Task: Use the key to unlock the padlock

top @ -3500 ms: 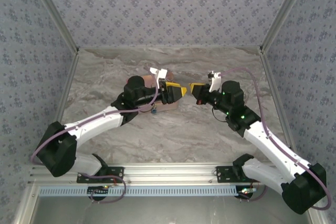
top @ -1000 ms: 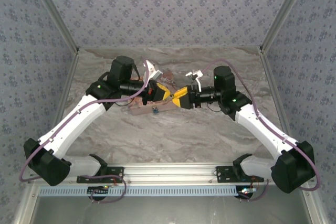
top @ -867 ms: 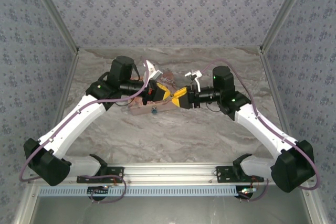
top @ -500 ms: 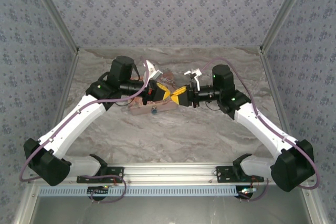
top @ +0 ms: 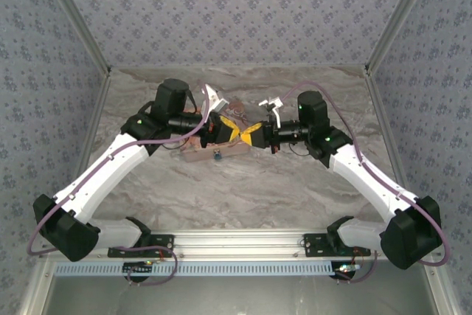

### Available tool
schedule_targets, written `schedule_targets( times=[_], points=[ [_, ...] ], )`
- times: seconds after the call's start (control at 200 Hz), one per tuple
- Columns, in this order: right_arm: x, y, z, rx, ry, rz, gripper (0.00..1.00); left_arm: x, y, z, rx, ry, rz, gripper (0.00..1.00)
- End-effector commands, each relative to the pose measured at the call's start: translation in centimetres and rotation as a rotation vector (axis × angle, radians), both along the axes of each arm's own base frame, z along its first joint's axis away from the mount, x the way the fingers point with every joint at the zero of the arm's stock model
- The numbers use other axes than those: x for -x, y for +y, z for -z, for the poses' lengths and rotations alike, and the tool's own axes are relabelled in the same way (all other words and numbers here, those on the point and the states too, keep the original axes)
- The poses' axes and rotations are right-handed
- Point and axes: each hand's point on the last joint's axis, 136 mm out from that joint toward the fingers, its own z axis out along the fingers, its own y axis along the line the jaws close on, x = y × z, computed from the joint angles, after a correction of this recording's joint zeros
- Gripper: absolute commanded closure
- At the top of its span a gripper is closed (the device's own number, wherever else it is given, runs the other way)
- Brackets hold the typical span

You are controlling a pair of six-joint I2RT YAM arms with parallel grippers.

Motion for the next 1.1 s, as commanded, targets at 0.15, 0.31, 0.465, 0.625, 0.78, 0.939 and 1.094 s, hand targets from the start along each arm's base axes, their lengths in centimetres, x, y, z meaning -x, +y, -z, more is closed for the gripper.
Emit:
schedule_targets(
  times=[0.15, 0.31, 0.465, 0.625, 0.78, 0.939, 1.094],
  points=[
    [-1.5, -1.9, 0.9, 0.029, 0.005, 0.182, 1.00, -4.7, 3.6, -2.1, 0.091, -0.043, -0.341, 0.36],
    [-3.0, -4.4, 3.1, 0.067, 0.034, 0.423, 1.00, -5.5, 6.6, 1.6, 0.100, 0.032, -0.562, 0.21],
    [-3.3, -6.2, 5.1, 0.091, 0.074, 0.549, 1.00, -4.3, 8.6, 8.3, 0.059, 0.184, -0.696, 0.16],
    [-3.4, -7.1, 7.0, 0.149, 0.111, 0.616, 1.00, -3.1, 11.3, 14.5, 0.007, 0.356, -0.859, 0.15],
    [-3.6, -7.4, 7.6, 0.162, 0.123, 0.640, 1.00, -2.7, 11.5, 18.0, -0.047, 0.485, -0.902, 0.13],
    [-3.6, -7.7, 7.9, 0.175, 0.123, 0.652, 1.00, -4.4, 11.5, 20.0, -0.090, 0.525, -0.935, 0.09],
    [-3.2, -7.9, 7.8, 0.184, 0.116, 0.654, 1.00, -7.6, 12.5, 20.6, -0.051, 0.509, -0.985, 0.08]
  ],
)
